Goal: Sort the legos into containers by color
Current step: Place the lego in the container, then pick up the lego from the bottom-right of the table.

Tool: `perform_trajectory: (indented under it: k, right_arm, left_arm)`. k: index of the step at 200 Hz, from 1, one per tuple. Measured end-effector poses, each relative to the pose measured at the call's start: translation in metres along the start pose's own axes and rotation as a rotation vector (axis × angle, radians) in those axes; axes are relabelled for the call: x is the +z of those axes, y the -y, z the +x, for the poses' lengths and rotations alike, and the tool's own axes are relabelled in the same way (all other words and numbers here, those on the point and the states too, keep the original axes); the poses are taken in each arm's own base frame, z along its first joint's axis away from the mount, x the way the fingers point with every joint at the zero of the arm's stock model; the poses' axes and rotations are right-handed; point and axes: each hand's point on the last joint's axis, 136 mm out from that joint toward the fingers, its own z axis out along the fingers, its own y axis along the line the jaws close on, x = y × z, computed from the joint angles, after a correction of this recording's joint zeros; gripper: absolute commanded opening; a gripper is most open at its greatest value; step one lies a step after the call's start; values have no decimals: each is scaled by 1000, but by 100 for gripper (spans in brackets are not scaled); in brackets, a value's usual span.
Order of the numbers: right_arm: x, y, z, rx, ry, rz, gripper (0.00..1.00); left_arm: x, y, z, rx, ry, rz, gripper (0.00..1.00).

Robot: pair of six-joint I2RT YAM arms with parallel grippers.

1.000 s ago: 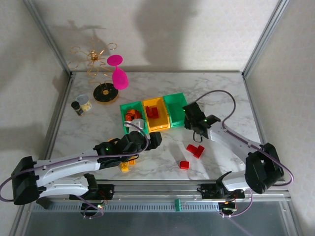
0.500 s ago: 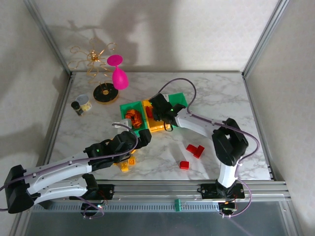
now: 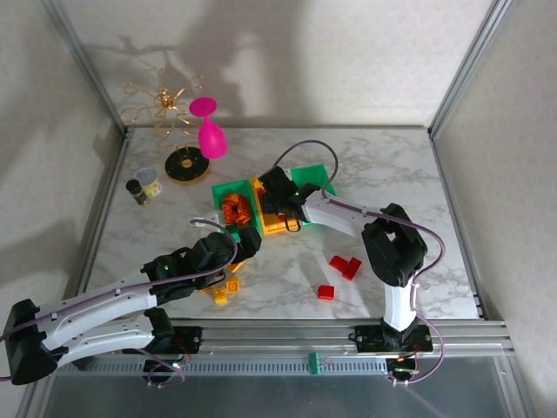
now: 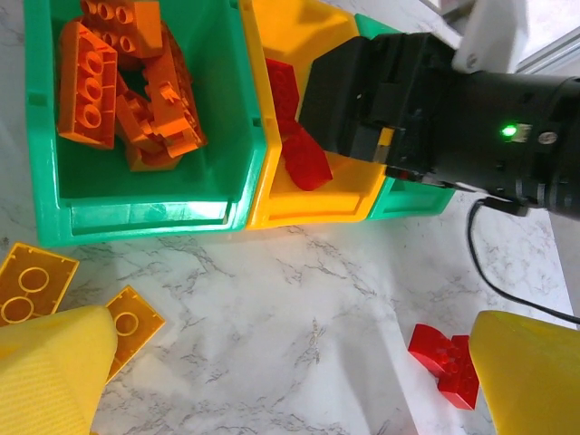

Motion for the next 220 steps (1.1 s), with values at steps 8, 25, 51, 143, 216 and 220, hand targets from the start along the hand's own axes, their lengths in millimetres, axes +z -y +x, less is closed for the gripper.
perform_trajectory:
  k: [8, 25, 51, 143, 216, 220]
  right_arm:
    - [-8, 0, -4, 5, 14, -7, 60]
    - [-30, 3, -12, 18, 53, -24, 61]
    - [-64, 16, -19, 48, 106, -35, 64]
    - [-105, 132, 66, 238, -3, 185, 76]
    - [-120, 180, 159, 394, -141, 325, 82]
    - [-120, 182, 163, 403, -146, 330, 81]
  left_arm:
    - [0, 0, 0, 1, -1, 0, 100]
    - [2, 0, 2, 4, -9, 0, 100]
    - [7, 4, 7, 14, -24, 9, 100]
    - [26, 46, 51, 151, -150, 109, 100]
    - [29, 63, 68, 209, -182, 159, 100]
    - [29, 63, 68, 210, -183, 158, 100]
